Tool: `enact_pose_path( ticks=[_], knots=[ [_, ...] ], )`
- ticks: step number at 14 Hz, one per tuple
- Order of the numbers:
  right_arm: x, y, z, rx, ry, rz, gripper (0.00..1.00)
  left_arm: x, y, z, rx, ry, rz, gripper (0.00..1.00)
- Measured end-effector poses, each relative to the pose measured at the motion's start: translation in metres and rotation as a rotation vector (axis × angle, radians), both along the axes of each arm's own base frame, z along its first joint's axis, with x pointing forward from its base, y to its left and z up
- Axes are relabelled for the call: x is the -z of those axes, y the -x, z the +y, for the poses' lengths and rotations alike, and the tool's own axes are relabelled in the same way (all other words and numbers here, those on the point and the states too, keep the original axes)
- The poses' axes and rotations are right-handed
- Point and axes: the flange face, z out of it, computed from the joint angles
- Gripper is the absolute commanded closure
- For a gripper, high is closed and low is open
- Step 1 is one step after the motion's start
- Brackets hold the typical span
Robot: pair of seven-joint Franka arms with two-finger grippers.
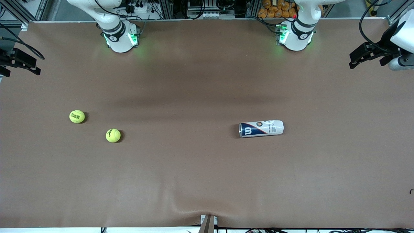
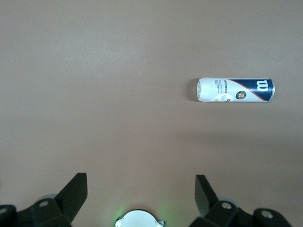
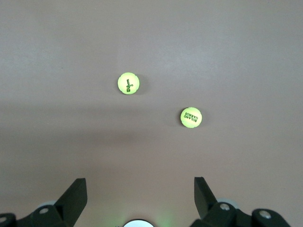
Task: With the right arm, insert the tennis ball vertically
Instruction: 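Reach the left gripper toward the lying Wilson ball can, then grasp the Wilson can with the left gripper and lift it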
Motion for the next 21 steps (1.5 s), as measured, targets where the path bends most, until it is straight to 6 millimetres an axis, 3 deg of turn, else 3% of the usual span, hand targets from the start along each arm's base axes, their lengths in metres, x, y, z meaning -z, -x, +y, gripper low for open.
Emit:
enact_pose_path(
  ticks=[5,11,15,21],
  knots=[
    [0.003,0.003,0.001,-0.001,-0.003,0.031,0.00,0.016,-0.006,-0.025,0.048,-0.003,0.032,0.00],
    [0.003,0.004,0.001,0.000,-0.003,0.037,0.00,0.099,-0.046,-0.115,0.224,-0.014,0.169,0.00],
    [0.003,0.004,0.000,0.002,-0.003,0.039,0.00,0.155,-0.059,-0.160,0.304,-0.009,0.261,0.00],
    [0.003,0.004,0.000,0.003,-0.004,0.039,0.00,0.199,-0.067,-0.209,0.449,0.012,0.322,0.00]
  ],
)
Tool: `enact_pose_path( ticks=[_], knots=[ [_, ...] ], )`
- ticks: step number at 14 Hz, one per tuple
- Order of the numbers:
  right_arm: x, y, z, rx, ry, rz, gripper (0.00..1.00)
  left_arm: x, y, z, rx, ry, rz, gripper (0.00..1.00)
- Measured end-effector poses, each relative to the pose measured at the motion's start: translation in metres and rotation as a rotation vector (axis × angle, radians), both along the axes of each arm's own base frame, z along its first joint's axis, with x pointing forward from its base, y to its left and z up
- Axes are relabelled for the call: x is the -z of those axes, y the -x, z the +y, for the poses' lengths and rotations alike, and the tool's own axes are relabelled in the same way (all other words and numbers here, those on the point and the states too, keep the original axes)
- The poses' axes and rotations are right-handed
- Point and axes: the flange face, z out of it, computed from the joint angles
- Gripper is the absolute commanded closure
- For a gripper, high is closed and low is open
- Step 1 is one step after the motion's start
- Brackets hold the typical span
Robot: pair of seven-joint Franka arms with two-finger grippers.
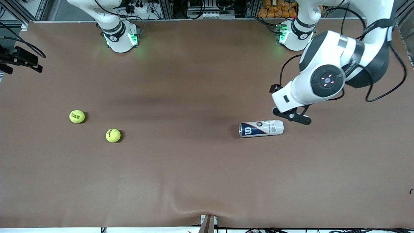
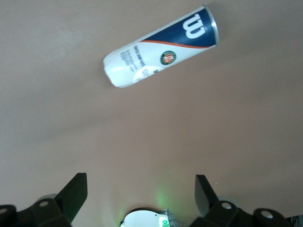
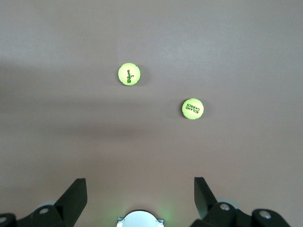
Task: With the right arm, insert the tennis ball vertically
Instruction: 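Grasp the Wilson can with the left gripper and lift it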
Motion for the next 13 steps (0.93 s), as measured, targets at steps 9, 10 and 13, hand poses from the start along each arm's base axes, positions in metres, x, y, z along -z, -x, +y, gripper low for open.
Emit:
enact_pose_path(
  ticks=[9,10,13],
  knots=[
    [0.000,0.000,0.000,0.000,-0.001,0.000,0.00,0.063,-0.008,-0.055,0.433,-0.034,-0.004,0.00],
    [0.000,0.000,0.000,0.000,-0.001,0.000,0.00,0.069,-0.005,-0.065,0.467,-0.056,-0.006,0.00],
    [0.000,0.000,0.000,0.000,-0.002,0.000,0.00,0.091,0.003,-0.090,0.603,-0.165,-0.016,0.00]
  ],
)
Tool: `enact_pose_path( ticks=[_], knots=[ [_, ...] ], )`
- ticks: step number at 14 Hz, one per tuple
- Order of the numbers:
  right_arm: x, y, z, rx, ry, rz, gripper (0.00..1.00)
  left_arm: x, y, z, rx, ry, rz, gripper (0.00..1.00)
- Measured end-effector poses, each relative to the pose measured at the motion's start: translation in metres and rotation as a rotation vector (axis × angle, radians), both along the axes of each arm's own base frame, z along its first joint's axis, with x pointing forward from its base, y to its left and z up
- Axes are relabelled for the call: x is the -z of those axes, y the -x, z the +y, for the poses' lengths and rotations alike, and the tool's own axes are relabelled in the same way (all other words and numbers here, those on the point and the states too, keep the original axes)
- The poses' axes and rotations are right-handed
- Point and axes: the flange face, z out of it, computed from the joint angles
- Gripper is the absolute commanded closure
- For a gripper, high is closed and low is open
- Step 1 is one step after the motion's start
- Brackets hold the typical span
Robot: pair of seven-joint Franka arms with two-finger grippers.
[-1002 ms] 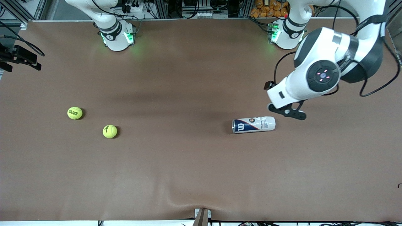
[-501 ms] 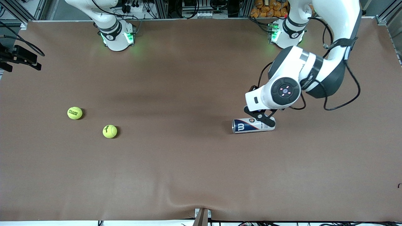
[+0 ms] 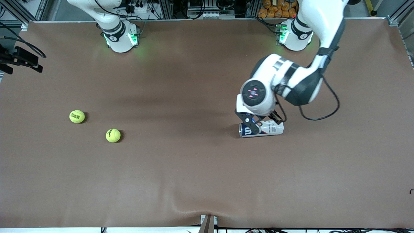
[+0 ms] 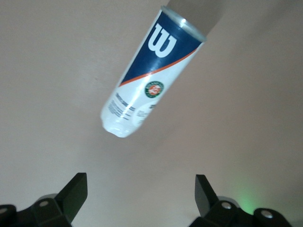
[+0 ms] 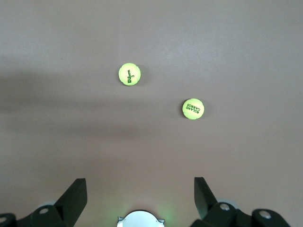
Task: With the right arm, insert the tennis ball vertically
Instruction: 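Grasp the Wilson can with the left gripper and lift it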
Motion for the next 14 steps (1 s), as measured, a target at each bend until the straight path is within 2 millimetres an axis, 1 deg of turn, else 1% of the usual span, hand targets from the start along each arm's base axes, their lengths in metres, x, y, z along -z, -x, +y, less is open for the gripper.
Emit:
enact_pose_path(
  ticks=[3,5,7,8,10,11,14],
  knots=[
    [0.000,0.000,0.000,0.000,0.000,0.000,0.00,0.024,0.005,-0.017,0.186,-0.091,0.014,0.00],
    [0.000,0.000,0.000,0.000,0.000,0.000,0.00,0.042,0.004,-0.018,0.264,-0.138,0.034,0.00],
    [0.000,0.000,0.000,0.000,0.000,0.000,0.00,0.065,0.010,-0.021,0.319,-0.159,0.068,0.00],
    [0.000,0.000,0.000,0.000,0.000,0.000,0.00,0.080,0.014,-0.020,0.348,-0.153,0.078,0.00],
    [0.000,0.000,0.000,0.000,0.000,0.000,0.00,0.109,0.023,-0.013,0.395,-0.156,0.099,0.00],
    [0.000,0.000,0.000,0.000,0.000,0.000,0.00,0.120,0.028,-0.010,0.421,-0.178,0.104,0.00],
    [0.000,0.000,0.000,0.000,-0.001,0.000,0.00,0.134,0.040,-0.011,0.495,-0.236,0.112,0.00]
  ],
)
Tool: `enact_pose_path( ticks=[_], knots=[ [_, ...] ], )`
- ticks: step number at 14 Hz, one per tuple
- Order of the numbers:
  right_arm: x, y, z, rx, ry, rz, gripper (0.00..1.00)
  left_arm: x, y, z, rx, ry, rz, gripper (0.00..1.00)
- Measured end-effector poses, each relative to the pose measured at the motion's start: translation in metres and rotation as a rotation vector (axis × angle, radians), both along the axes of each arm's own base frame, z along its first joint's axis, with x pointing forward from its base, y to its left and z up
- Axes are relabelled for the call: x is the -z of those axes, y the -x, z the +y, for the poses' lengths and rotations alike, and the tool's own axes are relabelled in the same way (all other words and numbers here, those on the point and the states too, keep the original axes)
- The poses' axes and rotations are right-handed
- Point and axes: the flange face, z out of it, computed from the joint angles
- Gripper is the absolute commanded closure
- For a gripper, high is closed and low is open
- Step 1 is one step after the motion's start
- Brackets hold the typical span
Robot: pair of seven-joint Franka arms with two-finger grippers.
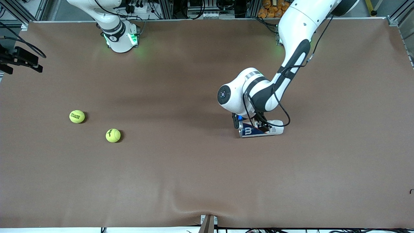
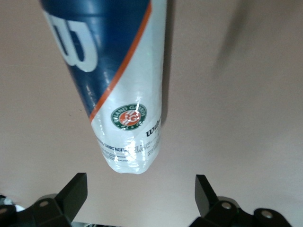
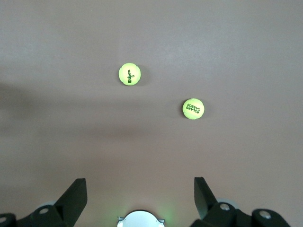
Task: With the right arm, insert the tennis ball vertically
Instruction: 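Grasp the Wilson can with the left gripper and lift it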
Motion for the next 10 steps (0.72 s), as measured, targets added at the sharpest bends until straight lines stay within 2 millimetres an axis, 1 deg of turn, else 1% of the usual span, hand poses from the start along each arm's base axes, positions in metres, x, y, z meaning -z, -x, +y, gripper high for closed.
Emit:
enact_pose_path(
  ticks=[2,3,6,7,8,10],
  knots=[
    [0.000,0.000,0.000,0.000,0.000,0.000,0.00,0.004,0.000,0.003,0.028,-0.008,0.017,0.00],
    [0.000,0.000,0.000,0.000,0.000,0.000,0.00,0.005,-0.004,0.009,0.022,-0.008,0.019,0.00],
    [0.000,0.000,0.000,0.000,0.000,0.000,0.00,0.014,-0.023,0.039,-0.001,0.022,0.029,0.00],
    [0.000,0.000,0.000,0.000,0.000,0.000,0.00,0.018,-0.026,0.045,-0.004,0.031,0.032,0.00],
    [0.000,0.000,0.000,0.000,0.000,0.000,0.00,0.020,-0.027,0.047,-0.004,0.037,0.032,0.00],
    [0.000,0.000,0.000,0.000,0.000,0.000,0.00,0.021,-0.025,0.041,0.008,0.051,0.028,0.00]
  ],
)
